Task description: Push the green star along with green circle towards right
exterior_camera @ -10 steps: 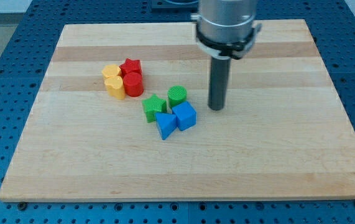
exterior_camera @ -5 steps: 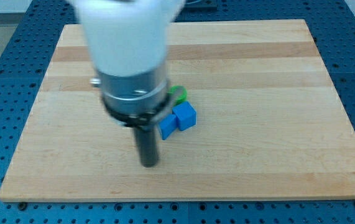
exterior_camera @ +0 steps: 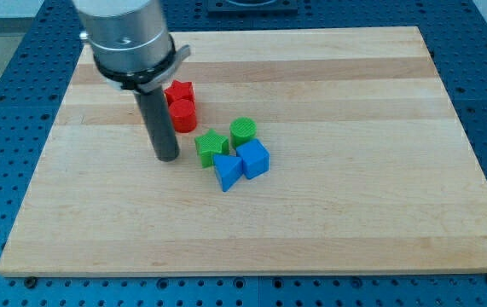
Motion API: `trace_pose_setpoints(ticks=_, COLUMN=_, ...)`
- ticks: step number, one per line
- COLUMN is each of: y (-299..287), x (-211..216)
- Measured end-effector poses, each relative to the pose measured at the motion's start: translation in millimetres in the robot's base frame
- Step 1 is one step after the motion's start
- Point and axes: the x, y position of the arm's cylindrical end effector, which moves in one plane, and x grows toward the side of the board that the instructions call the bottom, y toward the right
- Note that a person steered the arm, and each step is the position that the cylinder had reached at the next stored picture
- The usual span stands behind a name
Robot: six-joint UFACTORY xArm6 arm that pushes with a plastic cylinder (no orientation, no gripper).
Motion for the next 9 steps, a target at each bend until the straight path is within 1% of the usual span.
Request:
trace_pose_setpoints(ticks=2, y=21.8, x=11.6)
trace_pose_setpoints(ticks=4, y=76.4, x=-7.9)
trace_pose_setpoints(ticks=7, y=133.8, x=-54.2)
trace_pose_setpoints(ticks=8, y=137.7, x=-61.1)
trace_pose_setpoints(ticks=9, y=137.7, x=-78.3)
